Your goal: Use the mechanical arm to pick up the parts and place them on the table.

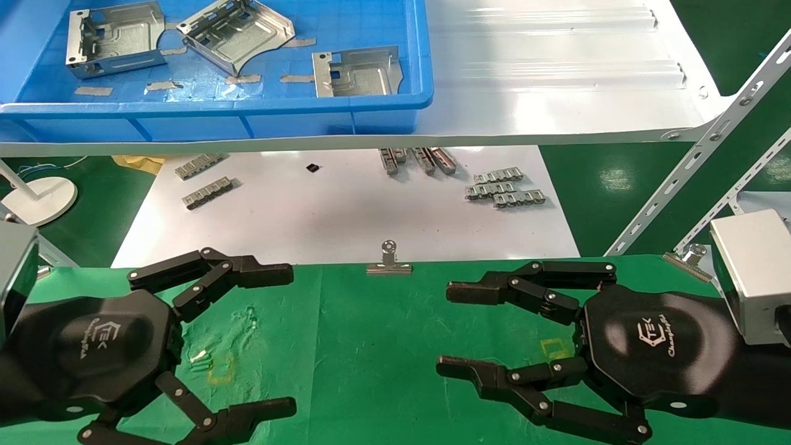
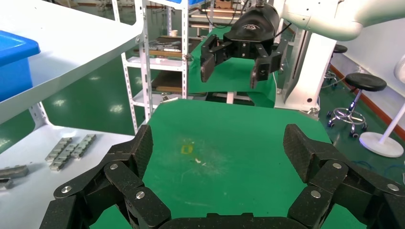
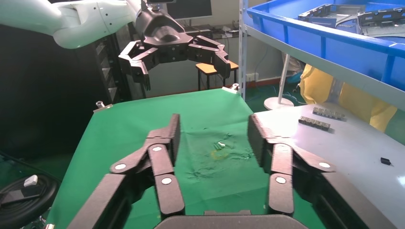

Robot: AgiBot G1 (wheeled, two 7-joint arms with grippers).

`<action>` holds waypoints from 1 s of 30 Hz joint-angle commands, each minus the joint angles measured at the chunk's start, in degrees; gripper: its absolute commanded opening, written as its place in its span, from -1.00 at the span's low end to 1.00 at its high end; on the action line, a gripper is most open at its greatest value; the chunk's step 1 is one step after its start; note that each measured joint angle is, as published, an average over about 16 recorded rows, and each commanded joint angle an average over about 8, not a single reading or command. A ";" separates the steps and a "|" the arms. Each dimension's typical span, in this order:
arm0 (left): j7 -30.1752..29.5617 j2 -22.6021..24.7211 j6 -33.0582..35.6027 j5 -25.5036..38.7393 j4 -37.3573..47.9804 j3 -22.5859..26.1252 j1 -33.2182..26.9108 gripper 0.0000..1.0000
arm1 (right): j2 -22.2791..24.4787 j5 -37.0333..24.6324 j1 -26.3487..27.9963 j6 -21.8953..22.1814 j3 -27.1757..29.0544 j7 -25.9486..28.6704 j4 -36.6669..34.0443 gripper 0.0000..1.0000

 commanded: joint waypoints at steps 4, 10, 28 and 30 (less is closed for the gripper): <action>0.00 0.00 0.00 0.00 0.00 0.00 0.00 1.00 | 0.00 0.00 0.00 0.00 0.00 0.00 0.00 -1.00; 0.00 0.00 0.00 0.00 0.00 0.00 0.00 1.00 | 0.00 0.00 0.00 0.00 0.00 0.00 0.00 -1.00; -0.59 -0.07 -2.77 2.83 -0.17 -0.81 -7.47 1.00 | 0.00 0.00 0.00 0.00 0.00 0.00 -0.01 -1.00; -0.78 0.80 -4.31 5.75 0.86 -0.32 -12.01 1.00 | 0.00 0.00 0.01 -0.01 -0.01 -0.01 -0.01 -1.00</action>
